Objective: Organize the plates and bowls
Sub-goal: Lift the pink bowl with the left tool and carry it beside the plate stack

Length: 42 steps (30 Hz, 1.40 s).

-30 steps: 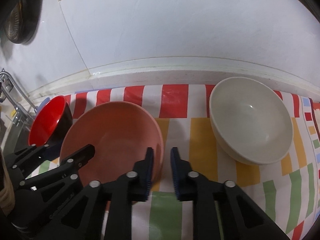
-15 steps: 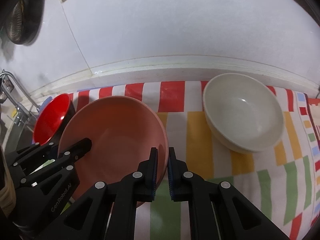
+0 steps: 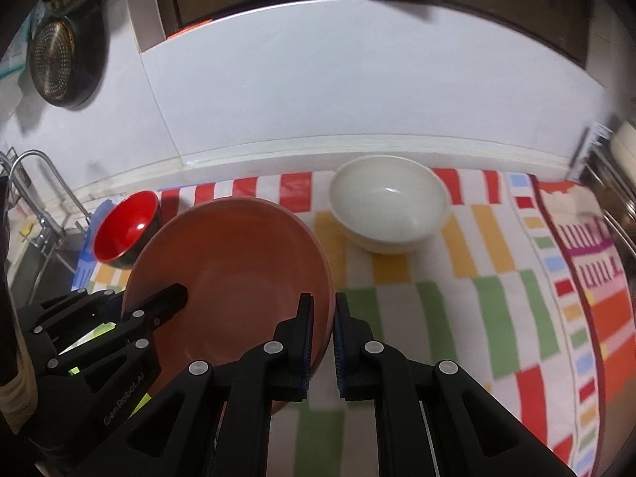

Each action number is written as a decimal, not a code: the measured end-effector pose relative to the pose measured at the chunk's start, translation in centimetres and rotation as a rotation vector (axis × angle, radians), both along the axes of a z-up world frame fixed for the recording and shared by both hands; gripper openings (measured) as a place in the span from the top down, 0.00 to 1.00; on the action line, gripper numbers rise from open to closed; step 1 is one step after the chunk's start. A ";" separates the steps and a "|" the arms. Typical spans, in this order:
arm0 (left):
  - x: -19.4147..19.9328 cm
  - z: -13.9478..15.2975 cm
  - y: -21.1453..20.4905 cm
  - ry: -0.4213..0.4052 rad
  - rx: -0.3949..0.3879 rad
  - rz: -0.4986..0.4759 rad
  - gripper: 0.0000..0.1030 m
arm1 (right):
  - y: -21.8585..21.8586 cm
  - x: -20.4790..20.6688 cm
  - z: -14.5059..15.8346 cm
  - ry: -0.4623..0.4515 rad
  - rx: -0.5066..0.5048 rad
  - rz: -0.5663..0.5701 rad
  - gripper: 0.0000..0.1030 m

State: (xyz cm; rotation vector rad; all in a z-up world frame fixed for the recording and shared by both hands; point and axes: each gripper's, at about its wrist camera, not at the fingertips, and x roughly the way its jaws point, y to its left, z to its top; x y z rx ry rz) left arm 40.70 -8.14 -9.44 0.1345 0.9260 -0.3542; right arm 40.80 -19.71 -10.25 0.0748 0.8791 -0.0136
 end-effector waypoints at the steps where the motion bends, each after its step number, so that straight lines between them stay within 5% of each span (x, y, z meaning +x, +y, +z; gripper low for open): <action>1: -0.7 0.0 -0.4 0.001 0.001 -0.013 0.84 | -0.3 -0.6 0.1 0.000 0.000 -0.004 0.90; 21: -8.6 -2.8 -4.8 0.076 0.049 -0.130 0.84 | -4.8 -11.1 -1.5 0.064 -0.003 -0.103 0.90; 42: -9.2 -5.9 -7.6 0.141 0.094 -0.131 0.84 | -7.8 -12.3 -4.8 0.152 0.012 -0.110 0.90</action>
